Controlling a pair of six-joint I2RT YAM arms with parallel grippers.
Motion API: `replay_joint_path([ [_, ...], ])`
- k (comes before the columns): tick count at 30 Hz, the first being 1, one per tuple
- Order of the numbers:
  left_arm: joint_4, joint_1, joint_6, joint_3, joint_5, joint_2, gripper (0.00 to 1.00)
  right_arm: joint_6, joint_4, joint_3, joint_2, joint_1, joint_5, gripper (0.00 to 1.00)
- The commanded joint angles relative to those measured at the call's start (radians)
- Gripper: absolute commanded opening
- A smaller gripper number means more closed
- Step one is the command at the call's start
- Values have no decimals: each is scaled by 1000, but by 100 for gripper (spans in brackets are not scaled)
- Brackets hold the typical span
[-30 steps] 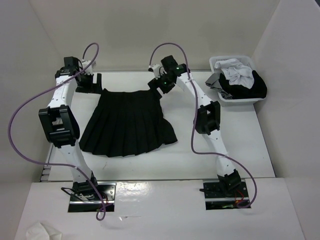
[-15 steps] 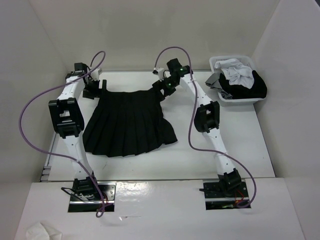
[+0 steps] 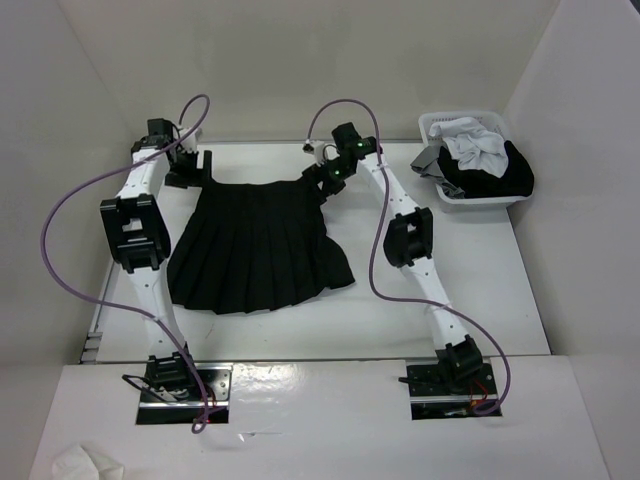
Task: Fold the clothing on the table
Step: Fold the skirt
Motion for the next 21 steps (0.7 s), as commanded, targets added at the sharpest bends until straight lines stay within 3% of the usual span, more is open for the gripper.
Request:
replay_joint_path([
  [1, 9, 2, -12, 45, 20, 47, 92, 19, 2, 71, 30, 7, -44, 90],
  [8, 9, -16, -12, 55, 11, 93, 91, 71, 56, 130, 78, 7, -53, 90],
  [16, 18, -16, -21, 74, 43, 102, 91, 252, 146, 266, 121, 16, 116, 93],
  [21, 18, -16, -21, 65, 43, 93, 91, 318, 261, 239, 101, 16, 105, 91],
])
